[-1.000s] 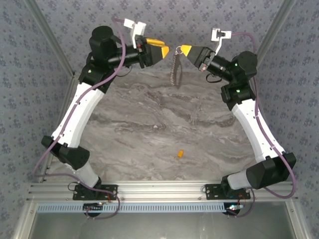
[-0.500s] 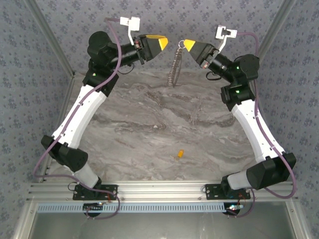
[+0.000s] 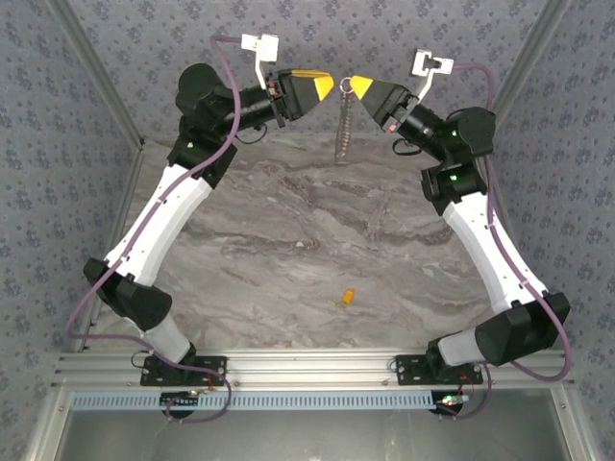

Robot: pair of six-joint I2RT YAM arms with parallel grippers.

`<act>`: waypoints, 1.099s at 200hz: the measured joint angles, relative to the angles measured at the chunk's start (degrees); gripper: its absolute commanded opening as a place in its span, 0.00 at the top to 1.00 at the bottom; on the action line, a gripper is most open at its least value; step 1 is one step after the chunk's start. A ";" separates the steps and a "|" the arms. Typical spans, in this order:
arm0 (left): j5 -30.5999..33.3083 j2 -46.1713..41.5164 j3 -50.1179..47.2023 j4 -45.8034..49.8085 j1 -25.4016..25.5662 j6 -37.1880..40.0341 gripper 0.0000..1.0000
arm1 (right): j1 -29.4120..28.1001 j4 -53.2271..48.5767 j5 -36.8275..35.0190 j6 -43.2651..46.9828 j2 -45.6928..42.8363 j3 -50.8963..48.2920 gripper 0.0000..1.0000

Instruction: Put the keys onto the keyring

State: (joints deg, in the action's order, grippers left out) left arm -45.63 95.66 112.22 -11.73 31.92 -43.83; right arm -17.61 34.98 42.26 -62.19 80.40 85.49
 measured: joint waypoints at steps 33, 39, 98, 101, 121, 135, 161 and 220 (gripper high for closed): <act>-0.22 0.79 -0.02 -0.15 0.48 -0.39 0.77 | -0.42 0.00 -0.11 -0.17 0.61 0.00 1.00; -0.20 0.90 0.00 -0.17 0.52 -0.42 0.77 | -0.46 0.00 -0.13 -0.20 0.70 0.00 1.00; -0.20 1.22 -0.02 -0.50 0.63 -0.85 0.80 | -0.44 0.31 -0.55 -0.42 0.87 0.00 1.00; -0.22 1.22 -0.02 -0.52 0.63 -0.83 0.80 | -0.44 0.39 -0.55 -0.42 0.92 0.00 1.00; -0.20 1.22 -0.02 -0.50 0.63 -0.83 0.80 | -0.44 0.61 -0.57 -0.46 1.09 0.00 1.00; -0.20 1.22 -0.02 -0.50 0.63 -0.85 0.78 | -0.44 0.72 -0.72 -0.48 1.16 0.00 1.00; -0.20 1.22 -0.04 -0.50 0.68 -0.81 0.71 | -0.44 0.83 -0.94 -0.61 1.16 0.00 1.00; 0.52 1.22 -2.86 -0.92 0.72 -0.37 0.65 | -0.46 0.83 -0.98 -0.63 1.42 -0.07 1.00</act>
State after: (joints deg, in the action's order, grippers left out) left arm -45.10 96.88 109.36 -12.64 32.64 -44.21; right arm -18.06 35.81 41.28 -62.83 81.82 85.43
